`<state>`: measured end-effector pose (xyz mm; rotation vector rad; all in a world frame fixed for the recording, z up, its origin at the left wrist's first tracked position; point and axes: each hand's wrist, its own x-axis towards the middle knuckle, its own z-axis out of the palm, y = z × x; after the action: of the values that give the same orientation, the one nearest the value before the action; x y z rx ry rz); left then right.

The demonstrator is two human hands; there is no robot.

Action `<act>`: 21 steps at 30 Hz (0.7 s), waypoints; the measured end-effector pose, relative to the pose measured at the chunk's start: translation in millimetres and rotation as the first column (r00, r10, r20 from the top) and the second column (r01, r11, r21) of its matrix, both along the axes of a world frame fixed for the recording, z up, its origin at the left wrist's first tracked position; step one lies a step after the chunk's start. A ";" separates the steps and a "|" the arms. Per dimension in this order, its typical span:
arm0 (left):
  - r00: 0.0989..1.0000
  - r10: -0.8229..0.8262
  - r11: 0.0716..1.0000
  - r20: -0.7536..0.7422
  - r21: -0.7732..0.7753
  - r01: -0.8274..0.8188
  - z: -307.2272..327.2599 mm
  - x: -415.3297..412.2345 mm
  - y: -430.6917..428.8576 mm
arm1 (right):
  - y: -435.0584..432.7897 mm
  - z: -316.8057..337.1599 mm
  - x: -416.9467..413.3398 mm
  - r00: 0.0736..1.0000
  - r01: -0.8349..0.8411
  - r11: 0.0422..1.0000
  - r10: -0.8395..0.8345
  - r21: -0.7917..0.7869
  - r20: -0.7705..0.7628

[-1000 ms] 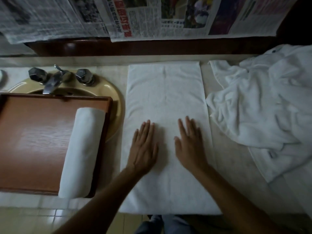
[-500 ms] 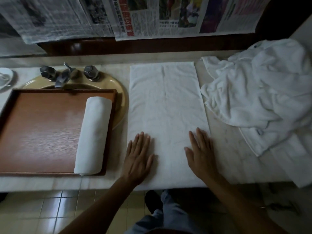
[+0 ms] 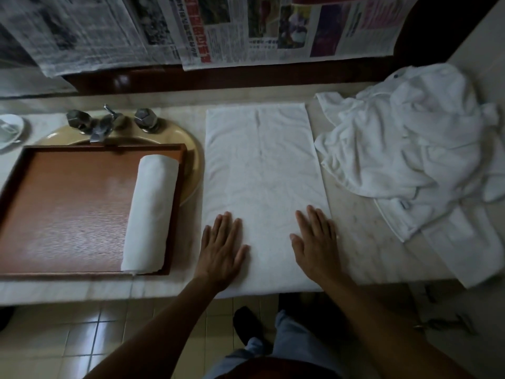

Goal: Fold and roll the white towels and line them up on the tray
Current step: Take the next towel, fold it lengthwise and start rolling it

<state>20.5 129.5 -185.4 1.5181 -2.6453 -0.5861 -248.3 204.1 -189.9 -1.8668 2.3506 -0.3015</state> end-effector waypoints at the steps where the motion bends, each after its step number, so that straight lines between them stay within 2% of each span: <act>1: 1.000 0.019 1.000 -0.003 0.012 -0.019 2.8 -3.1 -1.4 | -2.0 1.4 -1.5 1.000 0.001 1.000 -0.001 0.011 0.013; 5: 0.990 0.114 0.992 -0.079 -0.045 -0.118 23.1 -39.9 -18.7 | -30.5 14.9 -22.2 0.996 0.017 1.000 -0.019 0.016 0.085; 8: 0.984 0.130 0.986 -0.119 -0.091 -0.141 34.8 -89.3 -30.9 | -73.8 30.9 -49.2 0.987 -0.017 0.998 0.026 -0.058 0.158; 15: 0.962 0.183 0.981 -0.204 -0.023 -0.192 36.7 -202.6 -34.0 | -223.2 68.3 -120.6 0.954 -0.008 0.994 0.042 -0.112 0.297; 21: 0.976 0.166 0.986 -0.143 0.027 -0.163 26.3 -249.0 -25.1 | -332.3 61.0 -165.1 0.972 0.036 0.999 -0.037 0.007 0.234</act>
<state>-228.4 104.4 -159.1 1.6118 -2.3858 -0.6774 -413.3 -128.1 -128.9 -1.6841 2.2267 -0.4927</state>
